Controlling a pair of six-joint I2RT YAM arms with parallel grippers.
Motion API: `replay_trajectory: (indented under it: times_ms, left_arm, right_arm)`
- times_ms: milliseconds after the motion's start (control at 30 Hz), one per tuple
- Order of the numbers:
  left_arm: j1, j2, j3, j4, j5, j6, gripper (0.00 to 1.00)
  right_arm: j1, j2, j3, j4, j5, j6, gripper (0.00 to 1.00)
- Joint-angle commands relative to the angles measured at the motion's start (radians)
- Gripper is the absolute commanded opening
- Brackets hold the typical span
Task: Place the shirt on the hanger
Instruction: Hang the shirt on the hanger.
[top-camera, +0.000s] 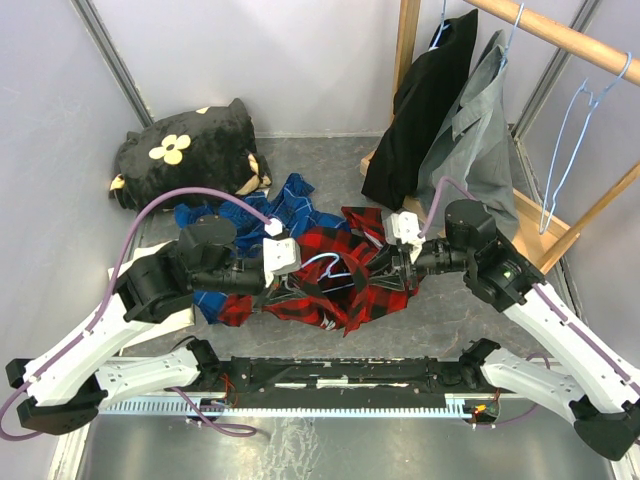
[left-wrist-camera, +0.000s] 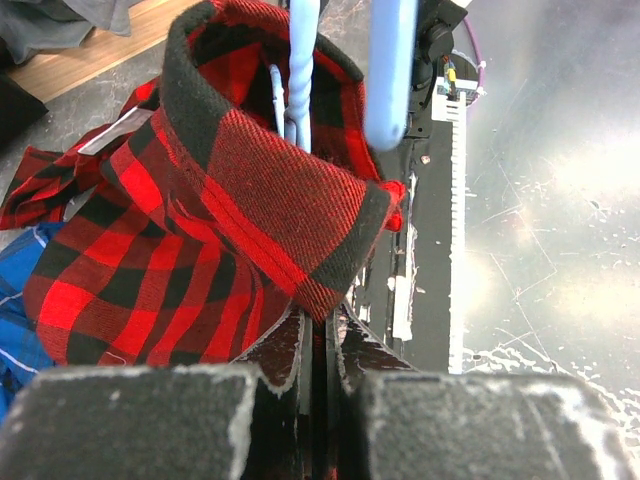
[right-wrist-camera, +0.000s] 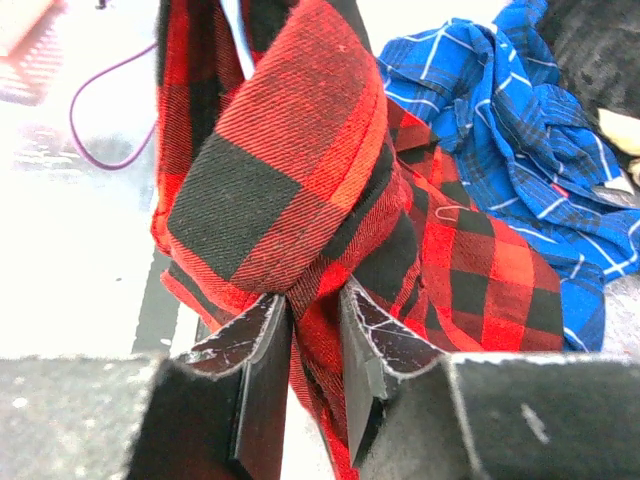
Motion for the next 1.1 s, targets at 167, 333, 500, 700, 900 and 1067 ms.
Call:
replay_trajectory:
  times_ms: [167,333,500,700,900,1067]
  left_arm:
    - [0.001,-0.003,0.021,0.033,0.017,0.01,0.03]
    - [0.0,-0.004,0.019,0.048,0.02,0.001,0.03]
    - [0.0,0.001,0.028,0.057,0.037,-0.003,0.03]
    - [-0.001,0.014,0.032,0.071,0.049,-0.002,0.03]
    - [0.0,0.008,0.032,0.086,0.04,-0.003,0.03]
    - [0.0,-0.011,0.03,0.087,0.022,-0.005,0.03]
  right_arm:
    - [-0.002,-0.031,0.061,0.06,-0.139,0.113,0.09]
    - [-0.002,-0.029,0.042,0.095,-0.136,0.153,0.07]
    - [-0.001,-0.03,0.014,0.156,-0.137,0.197,0.16]
    - [0.007,-0.013,0.004,0.188,-0.145,0.219,0.23]
    - [0.013,-0.003,-0.009,0.166,-0.137,0.193,0.23]
    - [0.013,0.008,-0.035,0.132,-0.126,0.162,0.19]
